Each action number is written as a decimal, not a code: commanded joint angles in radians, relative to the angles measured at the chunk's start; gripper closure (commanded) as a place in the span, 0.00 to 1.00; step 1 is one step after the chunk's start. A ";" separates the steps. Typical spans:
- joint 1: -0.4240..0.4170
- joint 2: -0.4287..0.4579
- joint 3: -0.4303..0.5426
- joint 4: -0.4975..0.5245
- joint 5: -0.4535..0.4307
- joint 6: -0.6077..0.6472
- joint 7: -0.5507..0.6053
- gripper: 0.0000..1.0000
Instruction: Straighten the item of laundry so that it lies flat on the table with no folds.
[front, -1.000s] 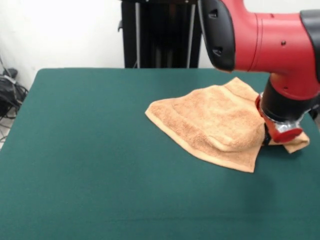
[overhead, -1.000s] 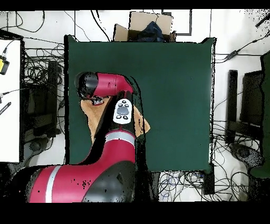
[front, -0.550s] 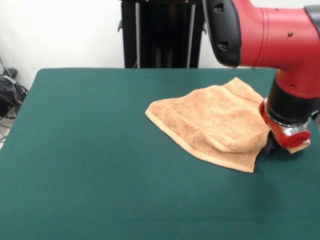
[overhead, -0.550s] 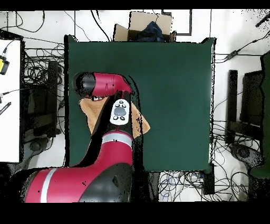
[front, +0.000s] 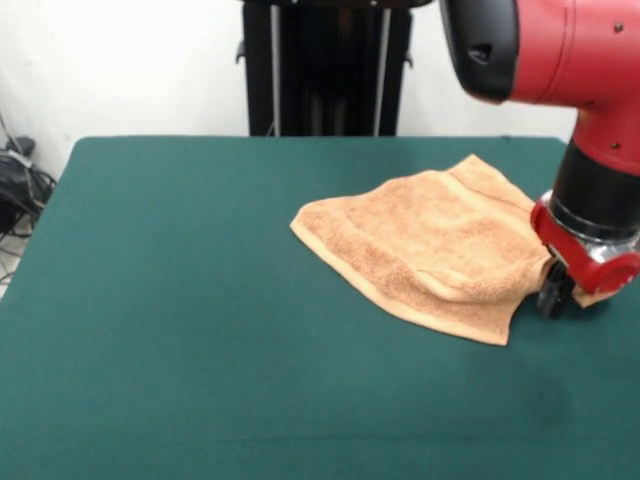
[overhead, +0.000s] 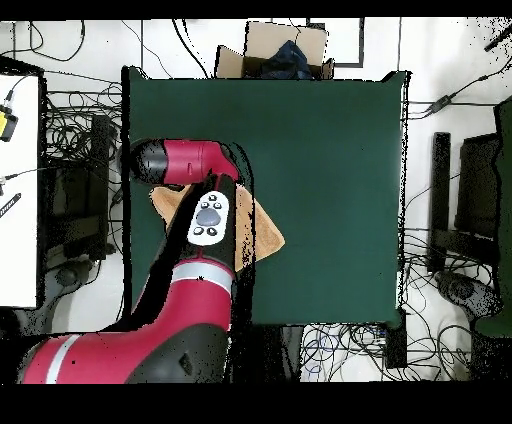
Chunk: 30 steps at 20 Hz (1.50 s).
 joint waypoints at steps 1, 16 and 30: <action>0.036 0.018 -0.049 0.088 -0.037 -0.102 0.129 1.00; 0.018 0.027 -0.099 0.148 -0.055 -0.166 0.045 1.00; -0.024 0.028 -0.070 0.156 -0.055 -0.016 -0.034 1.00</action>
